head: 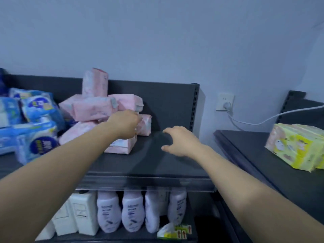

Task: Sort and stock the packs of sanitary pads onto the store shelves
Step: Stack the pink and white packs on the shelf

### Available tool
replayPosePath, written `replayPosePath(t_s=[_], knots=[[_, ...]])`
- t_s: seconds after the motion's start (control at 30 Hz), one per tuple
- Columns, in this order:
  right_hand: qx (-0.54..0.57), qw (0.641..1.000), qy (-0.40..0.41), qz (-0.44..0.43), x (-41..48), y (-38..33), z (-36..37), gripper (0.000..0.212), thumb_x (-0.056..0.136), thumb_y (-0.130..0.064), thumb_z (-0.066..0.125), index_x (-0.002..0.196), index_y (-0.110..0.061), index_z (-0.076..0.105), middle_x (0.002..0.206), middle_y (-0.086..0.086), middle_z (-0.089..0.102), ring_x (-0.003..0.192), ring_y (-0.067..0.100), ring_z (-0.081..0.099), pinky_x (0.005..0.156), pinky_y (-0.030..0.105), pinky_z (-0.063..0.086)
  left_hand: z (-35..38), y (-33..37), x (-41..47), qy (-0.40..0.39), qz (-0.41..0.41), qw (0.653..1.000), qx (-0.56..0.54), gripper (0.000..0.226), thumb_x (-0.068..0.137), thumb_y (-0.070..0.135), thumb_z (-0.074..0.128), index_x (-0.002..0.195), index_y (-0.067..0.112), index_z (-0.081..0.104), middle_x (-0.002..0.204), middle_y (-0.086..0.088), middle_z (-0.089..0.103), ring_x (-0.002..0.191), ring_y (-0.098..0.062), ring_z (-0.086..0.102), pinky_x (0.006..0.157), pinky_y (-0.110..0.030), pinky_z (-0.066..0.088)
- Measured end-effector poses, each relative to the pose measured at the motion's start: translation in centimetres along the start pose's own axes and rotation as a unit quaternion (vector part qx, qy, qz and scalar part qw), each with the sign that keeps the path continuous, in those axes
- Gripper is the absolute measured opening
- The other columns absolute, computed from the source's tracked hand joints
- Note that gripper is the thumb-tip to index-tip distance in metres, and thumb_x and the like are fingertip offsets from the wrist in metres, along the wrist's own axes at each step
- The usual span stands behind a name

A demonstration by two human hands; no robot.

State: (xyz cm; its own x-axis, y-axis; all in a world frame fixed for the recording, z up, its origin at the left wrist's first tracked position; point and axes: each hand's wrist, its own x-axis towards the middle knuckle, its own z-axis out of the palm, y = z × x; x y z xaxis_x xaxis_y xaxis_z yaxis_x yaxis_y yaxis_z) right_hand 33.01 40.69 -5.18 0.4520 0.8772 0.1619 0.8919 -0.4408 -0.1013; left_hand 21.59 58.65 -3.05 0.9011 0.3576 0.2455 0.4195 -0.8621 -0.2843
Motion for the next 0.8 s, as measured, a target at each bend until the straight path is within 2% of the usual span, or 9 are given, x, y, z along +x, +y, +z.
replayPosePath(t_s=[0.1, 0.23, 0.4, 0.5, 0.57, 0.6, 0.67, 0.77, 0.8], knots=[[0.027, 0.999, -0.02, -0.024, 1.7, -3.8, 1.2, 0.06, 0.087, -0.046, 0.064, 0.138, -0.022, 0.045, 0.131, 0.005, 0.052, 0.124, 0.027, 0.047, 0.096, 0.043, 0.046, 1.4, -3.6, -2.7, 0.019, -0.014, 1.0, 0.009, 0.04, 0.09, 0.032, 0.06, 0.126, 0.017, 0.05, 0.133, 0.0, 0.047, 0.122, -0.023, 0.047, 0.088, -0.035, 0.043], [0.098, 0.994, -0.024, -0.04, 4.1, -8.1, 2.9, 0.07, 0.085, -0.046, 0.067, 0.144, -0.022, 0.038, 0.142, 0.005, 0.048, 0.127, 0.028, 0.047, 0.098, 0.044, 0.045, 3.0, -6.9, -5.0, 0.152, 0.01, 0.988, 0.03, 0.066, 0.074, 0.018, 0.076, 0.135, 0.014, 0.051, 0.148, -0.014, 0.04, 0.134, -0.033, 0.04, 0.107, -0.043, 0.034], [0.148, 0.988, 0.038, -0.008, 6.8, -11.8, 4.4, 0.077, 0.087, -0.045, 0.064, 0.15, -0.02, 0.029, 0.147, 0.003, 0.043, 0.133, 0.025, 0.043, 0.1, 0.043, 0.045, 3.4, -10.6, -5.7, 0.269, -0.015, 0.963, -0.034, 0.085, 0.058, -0.003, 0.077, 0.136, 0.005, 0.045, 0.141, -0.027, 0.036, 0.119, -0.043, 0.046, 0.092, -0.047, 0.048], [0.131, 0.989, 0.058, 0.031, 7.7, -12.6, 4.4, 0.064, 0.088, -0.046, 0.059, 0.144, -0.021, 0.039, 0.138, 0.001, 0.05, 0.124, 0.025, 0.049, 0.091, 0.04, 0.049, 3.9, -12.1, -5.2, 0.246, -0.101, 0.961, -0.076, 0.089, 0.066, 0.016, 0.081, 0.142, 0.006, 0.035, 0.142, -0.022, 0.034, 0.124, -0.04, 0.037, 0.097, -0.051, 0.043], [0.14, 0.986, 0.077, 0.046, 8.1, -12.9, 4.3, 0.052, 0.09, -0.049, 0.056, 0.133, -0.02, 0.052, 0.127, 0.0, 0.057, 0.116, 0.024, 0.054, 0.086, 0.037, 0.05, 3.9, -12.6, -4.8, 0.2, -0.143, 0.964, -0.102, 0.074, 0.075, 0.021, 0.076, 0.136, 0.008, 0.037, 0.135, -0.013, 0.043, 0.121, -0.036, 0.039, 0.092, -0.049, 0.045], [0.176, 0.979, 0.088, 0.05, 8.2, -13.2, 4.2, 0.045, 0.092, -0.05, 0.052, 0.122, -0.018, 0.059, 0.118, 0.0, 0.061, 0.109, 0.024, 0.056, 0.082, 0.035, 0.049, 3.9, -12.7, -4.6, 0.208, -0.146, 0.961, -0.108, 0.063, 0.076, 0.02, 0.074, 0.129, 0.009, 0.042, 0.127, -0.01, 0.048, 0.117, -0.034, 0.041, 0.086, -0.048, 0.045], [0.35, 0.929, 0.087, 0.078, 8.2, -14.0, 3.4, 0.049, 0.096, -0.057, 0.041, 0.101, -0.014, 0.065, 0.092, 0.0, 0.062, 0.088, 0.022, 0.058, 0.071, 0.031, 0.045, 3.9, -12.7, -4.7, 0.262, -0.12, 0.953, -0.097, 0.056, 0.069, 0.021, 0.078, 0.116, 0.012, 0.049, 0.115, -0.008, 0.053, 0.107, -0.033, 0.045, 0.078, -0.047, 0.045], [0.642, 0.753, -0.004, 0.141, 8.4, -14.5, 1.5, 0.067, 0.09, -0.071, 0.036, 0.107, -0.013, 0.064, 0.085, 0.004, 0.068, 0.071, 0.02, 0.064, 0.065, 0.03, 0.05, 5.0, -11.7, -4.9, 0.35, 0.015, 0.93, -0.107, 0.063, 0.054, 0.014, 0.08, 0.106, 0.013, 0.045, 0.101, -0.013, 0.053, 0.093, -0.029, 0.043, 0.076, -0.042, 0.039], [0.678, 0.719, -0.031, 0.147, 8.6, -14.3, 1.2, 0.066, 0.086, -0.073, 0.043, 0.107, -0.014, 0.064, 0.087, 0.006, 0.07, 0.071, 0.022, 0.067, 0.064, 0.032, 0.053, 5.3, -11.3, -5.1, 0.359, 0.055, 0.923, -0.125, 0.063, 0.054, 0.016, 0.081, 0.105, 0.012, 0.044, 0.099, -0.014, 0.052, 0.091, -0.028, 0.041, 0.076, -0.04, 0.037]])
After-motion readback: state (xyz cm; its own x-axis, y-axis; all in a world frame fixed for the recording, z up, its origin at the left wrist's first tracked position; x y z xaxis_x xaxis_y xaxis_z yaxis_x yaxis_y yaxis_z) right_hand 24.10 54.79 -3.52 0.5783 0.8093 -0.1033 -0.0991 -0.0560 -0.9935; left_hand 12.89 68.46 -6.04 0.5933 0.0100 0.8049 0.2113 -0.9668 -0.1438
